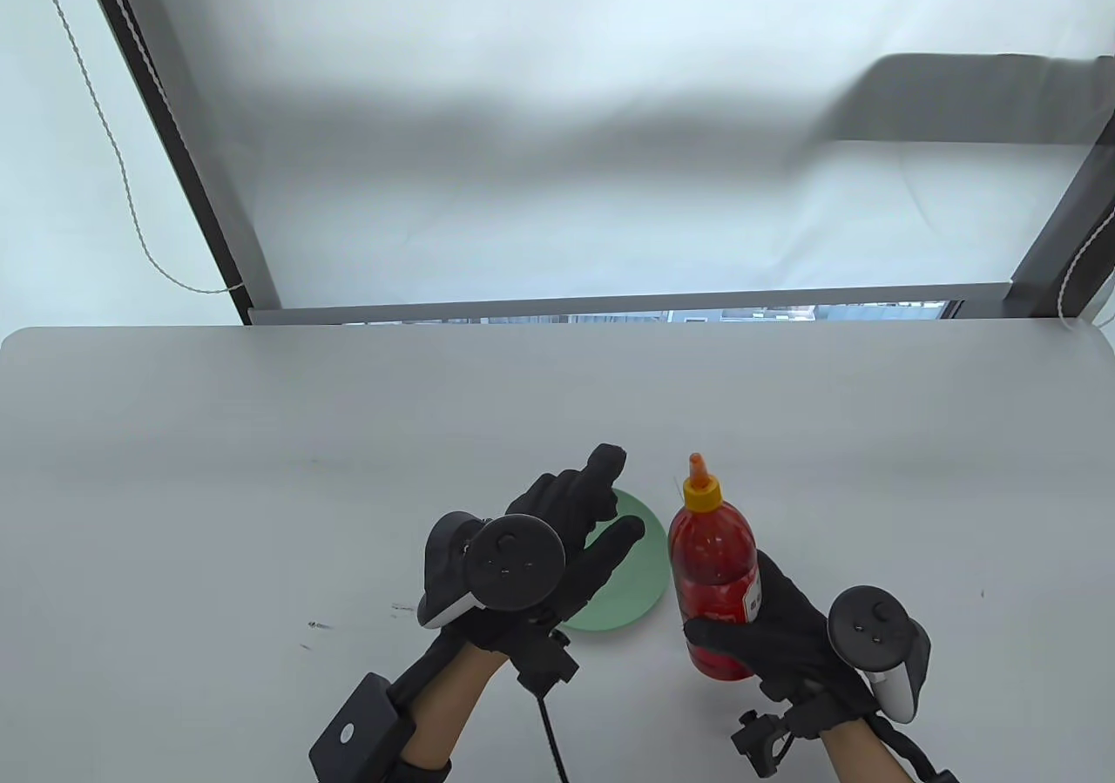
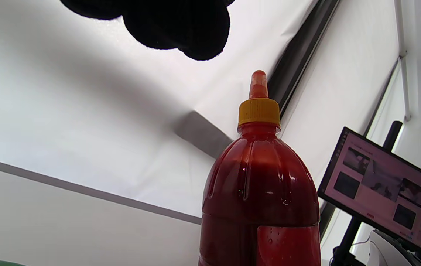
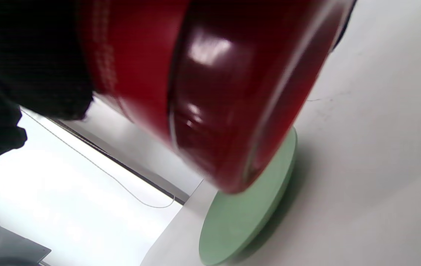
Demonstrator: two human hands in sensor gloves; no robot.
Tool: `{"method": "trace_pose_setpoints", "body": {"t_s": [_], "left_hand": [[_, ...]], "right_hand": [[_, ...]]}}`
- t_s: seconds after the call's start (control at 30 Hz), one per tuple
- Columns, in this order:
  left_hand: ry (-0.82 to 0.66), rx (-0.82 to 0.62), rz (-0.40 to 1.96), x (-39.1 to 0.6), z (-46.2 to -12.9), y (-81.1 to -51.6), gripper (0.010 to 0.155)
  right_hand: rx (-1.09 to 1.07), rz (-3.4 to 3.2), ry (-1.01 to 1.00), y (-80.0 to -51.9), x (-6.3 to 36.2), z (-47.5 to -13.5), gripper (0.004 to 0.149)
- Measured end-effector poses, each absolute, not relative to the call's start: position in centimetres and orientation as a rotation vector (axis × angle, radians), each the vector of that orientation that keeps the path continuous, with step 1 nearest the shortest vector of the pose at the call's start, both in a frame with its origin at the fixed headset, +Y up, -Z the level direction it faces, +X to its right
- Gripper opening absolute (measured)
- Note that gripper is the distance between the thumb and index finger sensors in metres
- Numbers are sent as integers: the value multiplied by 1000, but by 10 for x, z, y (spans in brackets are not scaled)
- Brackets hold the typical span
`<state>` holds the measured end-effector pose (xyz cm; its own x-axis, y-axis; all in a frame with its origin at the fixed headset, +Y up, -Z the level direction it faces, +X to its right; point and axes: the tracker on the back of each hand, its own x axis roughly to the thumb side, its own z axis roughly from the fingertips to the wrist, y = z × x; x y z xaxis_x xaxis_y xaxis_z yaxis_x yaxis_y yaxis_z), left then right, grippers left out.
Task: Squeeze ketchup bottle to draw patterns on plate
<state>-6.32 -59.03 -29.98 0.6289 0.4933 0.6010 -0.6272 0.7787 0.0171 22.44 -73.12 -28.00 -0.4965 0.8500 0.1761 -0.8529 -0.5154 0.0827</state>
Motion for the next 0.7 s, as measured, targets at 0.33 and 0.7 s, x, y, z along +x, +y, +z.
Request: {"method": "trace_pose_setpoints", "body": {"t_s": [0.33,0.7], "left_hand": [[-621,180,684,-72,-310,-605,50],[-730,43,639,-71,-314,-608,49]], "right_hand": [[376,2203,66,-732,191,-274,99],[420,2225,121,-735,196,-274,99]]}}
